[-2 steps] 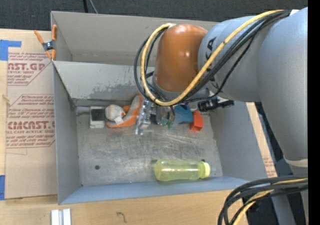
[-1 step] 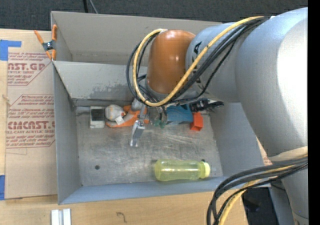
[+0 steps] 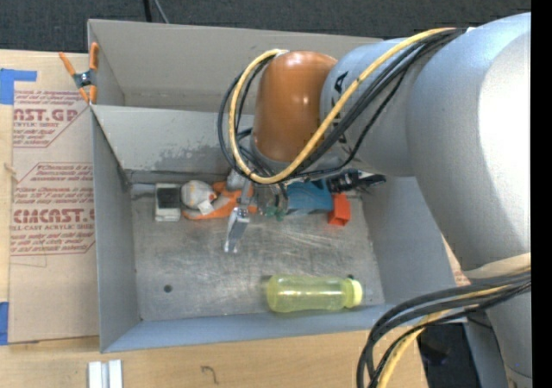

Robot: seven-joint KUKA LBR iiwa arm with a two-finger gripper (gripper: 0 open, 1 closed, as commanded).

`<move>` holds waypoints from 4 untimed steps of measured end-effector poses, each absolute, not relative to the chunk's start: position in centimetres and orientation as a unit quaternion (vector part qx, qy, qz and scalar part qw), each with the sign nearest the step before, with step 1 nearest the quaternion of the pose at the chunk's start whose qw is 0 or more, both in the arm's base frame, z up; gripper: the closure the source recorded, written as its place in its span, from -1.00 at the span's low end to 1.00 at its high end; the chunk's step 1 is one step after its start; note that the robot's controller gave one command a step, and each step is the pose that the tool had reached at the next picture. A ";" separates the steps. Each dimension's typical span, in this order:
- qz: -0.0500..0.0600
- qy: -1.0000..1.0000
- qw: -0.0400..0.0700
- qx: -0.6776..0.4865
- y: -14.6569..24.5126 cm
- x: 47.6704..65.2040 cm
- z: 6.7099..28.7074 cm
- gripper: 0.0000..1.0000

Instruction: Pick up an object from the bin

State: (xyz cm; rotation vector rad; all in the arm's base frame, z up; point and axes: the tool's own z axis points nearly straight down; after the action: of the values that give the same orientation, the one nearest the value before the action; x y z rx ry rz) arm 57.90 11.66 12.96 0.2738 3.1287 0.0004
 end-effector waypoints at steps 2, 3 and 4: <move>0.002 0.980 0.004 0.201 14.6 58.8 7.4 1.00; 0.002 0.980 0.004 0.201 14.6 58.8 7.4 1.00; 0.003 0.980 0.004 0.201 14.6 58.8 7.4 1.00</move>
Offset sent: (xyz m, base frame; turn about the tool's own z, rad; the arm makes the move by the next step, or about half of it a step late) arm 0.0000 0.0000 0.0000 0.0000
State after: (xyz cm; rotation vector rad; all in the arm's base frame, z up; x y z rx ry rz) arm 58.76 14.62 7.43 0.6293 3.0704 0.0078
